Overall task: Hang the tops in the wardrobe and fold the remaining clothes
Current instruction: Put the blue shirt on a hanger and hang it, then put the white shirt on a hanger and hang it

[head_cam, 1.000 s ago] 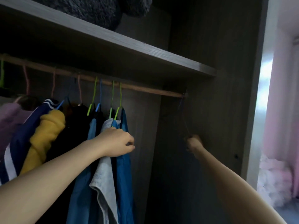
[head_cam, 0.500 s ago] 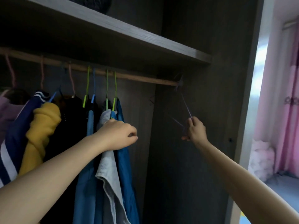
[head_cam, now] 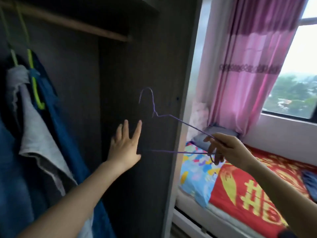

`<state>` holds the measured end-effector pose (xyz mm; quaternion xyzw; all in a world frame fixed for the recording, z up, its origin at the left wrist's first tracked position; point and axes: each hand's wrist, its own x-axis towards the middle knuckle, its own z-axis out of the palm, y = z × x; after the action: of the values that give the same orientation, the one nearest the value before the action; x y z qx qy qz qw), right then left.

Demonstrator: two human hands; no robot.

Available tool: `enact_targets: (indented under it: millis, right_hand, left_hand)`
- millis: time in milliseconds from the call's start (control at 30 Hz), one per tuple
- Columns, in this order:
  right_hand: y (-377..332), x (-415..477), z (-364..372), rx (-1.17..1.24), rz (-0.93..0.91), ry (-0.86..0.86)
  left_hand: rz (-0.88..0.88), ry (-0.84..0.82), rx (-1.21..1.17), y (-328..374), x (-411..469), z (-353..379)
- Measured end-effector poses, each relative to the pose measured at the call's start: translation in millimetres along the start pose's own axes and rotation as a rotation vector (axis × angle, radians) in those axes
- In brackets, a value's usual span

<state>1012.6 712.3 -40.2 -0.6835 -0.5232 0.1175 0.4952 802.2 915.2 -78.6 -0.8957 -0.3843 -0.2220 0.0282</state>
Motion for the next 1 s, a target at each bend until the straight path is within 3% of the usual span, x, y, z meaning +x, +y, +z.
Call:
enact_targets:
  millis: [233, 433, 567, 667, 833, 933, 1000]
  right_hand:
    - [46, -94, -85, 0.029, 0.121, 0.197]
    - [87, -243, -178, -0.124, 0.316, 0.467]
    - [92, -358, -236, -0.198, 0.490, 0.504]
    - [84, -452, -269, -0.277, 0.647, 0.531]
    - [41, -592, -269, -0.534, 0.950, 0.721]
    - [-13, -677, -254, -0.814, 1.163, 0.945]
    - [-56, -725, -238, -0.972, 1.306, 0.984]
  left_hand:
    - [0.125, -0.049, 0.026, 51, -2, 43]
    - [0.384, -0.066, -0.408, 196, -44, 62]
    - [0.499, 0.025, -0.483, 302, -102, 80]
    - [0.604, 0.033, -0.564, 382, -156, 86]
    - [0.879, 0.010, -0.724, 496, -226, 81]
    - [1.127, -0.008, -0.874, 576, -290, 59]
    - [1.308, -0.003, -0.987, 617, -351, 38]
